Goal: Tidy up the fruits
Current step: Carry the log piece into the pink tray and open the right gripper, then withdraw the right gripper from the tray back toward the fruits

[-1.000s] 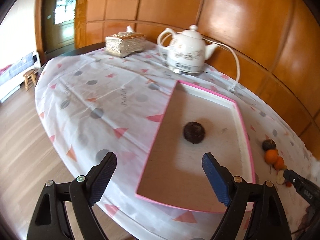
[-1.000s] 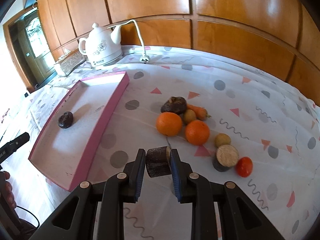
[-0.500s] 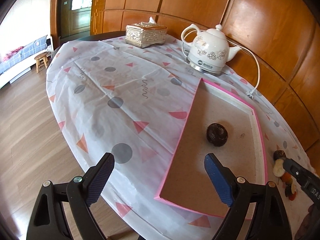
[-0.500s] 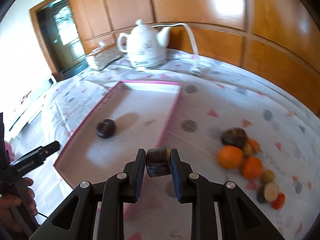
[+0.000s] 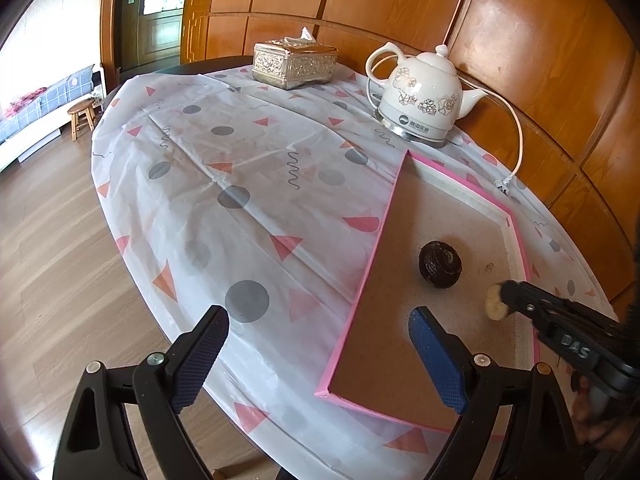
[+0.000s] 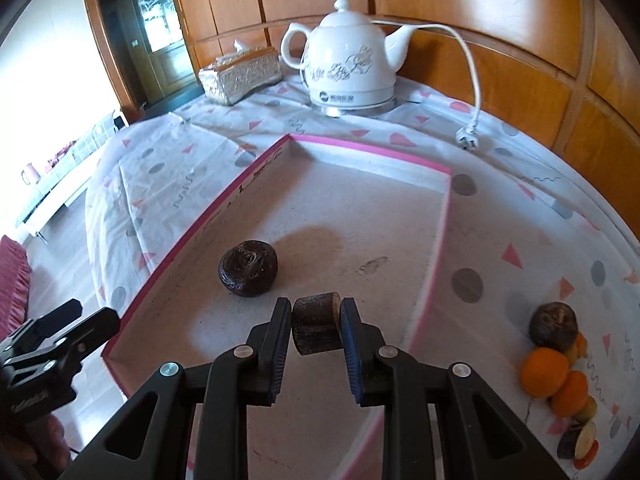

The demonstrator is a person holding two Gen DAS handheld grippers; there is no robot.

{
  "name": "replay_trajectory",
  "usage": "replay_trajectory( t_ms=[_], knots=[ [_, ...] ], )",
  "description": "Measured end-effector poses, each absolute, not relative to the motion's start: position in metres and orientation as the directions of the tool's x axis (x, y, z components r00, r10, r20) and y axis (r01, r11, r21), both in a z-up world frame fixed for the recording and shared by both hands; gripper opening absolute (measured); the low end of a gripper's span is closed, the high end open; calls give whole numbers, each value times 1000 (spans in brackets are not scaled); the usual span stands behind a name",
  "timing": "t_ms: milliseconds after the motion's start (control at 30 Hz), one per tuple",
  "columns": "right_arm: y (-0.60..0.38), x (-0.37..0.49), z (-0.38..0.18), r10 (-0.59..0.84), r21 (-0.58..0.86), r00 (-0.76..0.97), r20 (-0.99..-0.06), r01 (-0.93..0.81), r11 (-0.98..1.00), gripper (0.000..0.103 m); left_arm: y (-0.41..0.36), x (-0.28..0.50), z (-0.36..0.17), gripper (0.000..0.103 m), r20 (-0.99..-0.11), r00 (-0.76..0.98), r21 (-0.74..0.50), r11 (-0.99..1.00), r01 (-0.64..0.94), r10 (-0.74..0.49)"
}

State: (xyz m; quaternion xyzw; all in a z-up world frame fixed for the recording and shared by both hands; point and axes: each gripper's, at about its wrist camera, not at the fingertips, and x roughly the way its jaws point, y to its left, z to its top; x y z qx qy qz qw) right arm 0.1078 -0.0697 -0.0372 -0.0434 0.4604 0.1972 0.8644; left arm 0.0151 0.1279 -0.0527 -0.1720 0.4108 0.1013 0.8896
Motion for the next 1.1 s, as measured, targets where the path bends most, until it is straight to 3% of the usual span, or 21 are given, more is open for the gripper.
replay_trajectory(
  t_ms=[567, 1100],
  knots=[
    [-93, 79, -23, 282, 121, 567, -774, -305, 945, 32, 126, 11, -47, 92, -754, 656, -233, 919, -318, 36],
    [-193, 27, -15, 65, 63, 683, -728, -27, 998, 36, 99, 7, -33, 92, -728, 685, -213, 955, -208, -13]
  ],
)
